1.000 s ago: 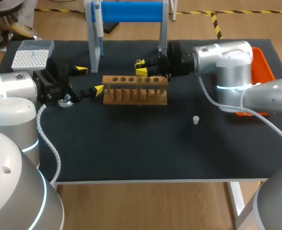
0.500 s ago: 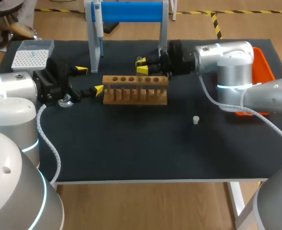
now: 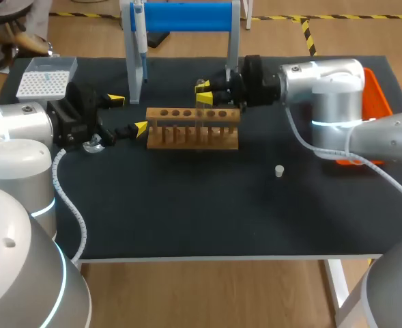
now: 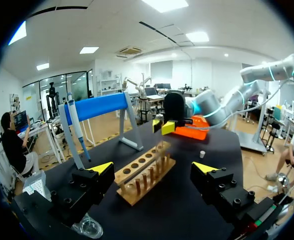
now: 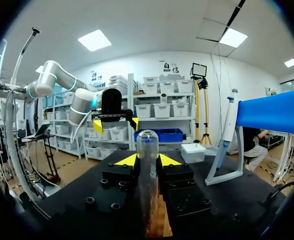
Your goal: Invert the test tube, pick up the pipette, mount the tip to pipette, aspirate from beaker and dispense into the tube, eject the tip, return the pipette, and cap with the stopper.
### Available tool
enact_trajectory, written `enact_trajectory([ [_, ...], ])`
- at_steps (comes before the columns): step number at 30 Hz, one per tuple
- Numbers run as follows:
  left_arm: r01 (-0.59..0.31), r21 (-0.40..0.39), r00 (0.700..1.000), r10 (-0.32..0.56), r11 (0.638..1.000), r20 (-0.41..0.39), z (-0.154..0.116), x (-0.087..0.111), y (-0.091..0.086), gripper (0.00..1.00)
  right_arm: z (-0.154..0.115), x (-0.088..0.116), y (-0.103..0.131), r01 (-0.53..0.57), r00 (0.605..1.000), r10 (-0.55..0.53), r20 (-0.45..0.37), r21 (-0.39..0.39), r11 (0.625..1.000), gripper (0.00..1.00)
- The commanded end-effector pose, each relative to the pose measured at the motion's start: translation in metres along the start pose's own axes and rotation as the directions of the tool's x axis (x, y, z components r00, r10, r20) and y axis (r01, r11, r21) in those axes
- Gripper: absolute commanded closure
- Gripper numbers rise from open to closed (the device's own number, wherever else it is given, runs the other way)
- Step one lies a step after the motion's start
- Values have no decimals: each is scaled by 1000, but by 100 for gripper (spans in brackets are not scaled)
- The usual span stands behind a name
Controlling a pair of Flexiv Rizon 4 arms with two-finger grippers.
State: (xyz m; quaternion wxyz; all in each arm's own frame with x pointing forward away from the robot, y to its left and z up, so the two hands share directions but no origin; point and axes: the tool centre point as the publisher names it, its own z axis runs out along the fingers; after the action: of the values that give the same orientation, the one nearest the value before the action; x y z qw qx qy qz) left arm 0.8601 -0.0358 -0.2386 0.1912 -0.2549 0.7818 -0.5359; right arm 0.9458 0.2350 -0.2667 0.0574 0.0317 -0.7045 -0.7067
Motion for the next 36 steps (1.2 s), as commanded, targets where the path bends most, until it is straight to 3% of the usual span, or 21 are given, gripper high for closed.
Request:
enact_trajectory([
  [1,-1,5,1000,1,1000,7,2,1,2,0,-1,3,3,3,1000,-3,9,13,1000,100],
  [36,-1,5,1000,1,1000,7,2,1,2,0,1,3,31,20,999,-21,35,43,999,100],
])
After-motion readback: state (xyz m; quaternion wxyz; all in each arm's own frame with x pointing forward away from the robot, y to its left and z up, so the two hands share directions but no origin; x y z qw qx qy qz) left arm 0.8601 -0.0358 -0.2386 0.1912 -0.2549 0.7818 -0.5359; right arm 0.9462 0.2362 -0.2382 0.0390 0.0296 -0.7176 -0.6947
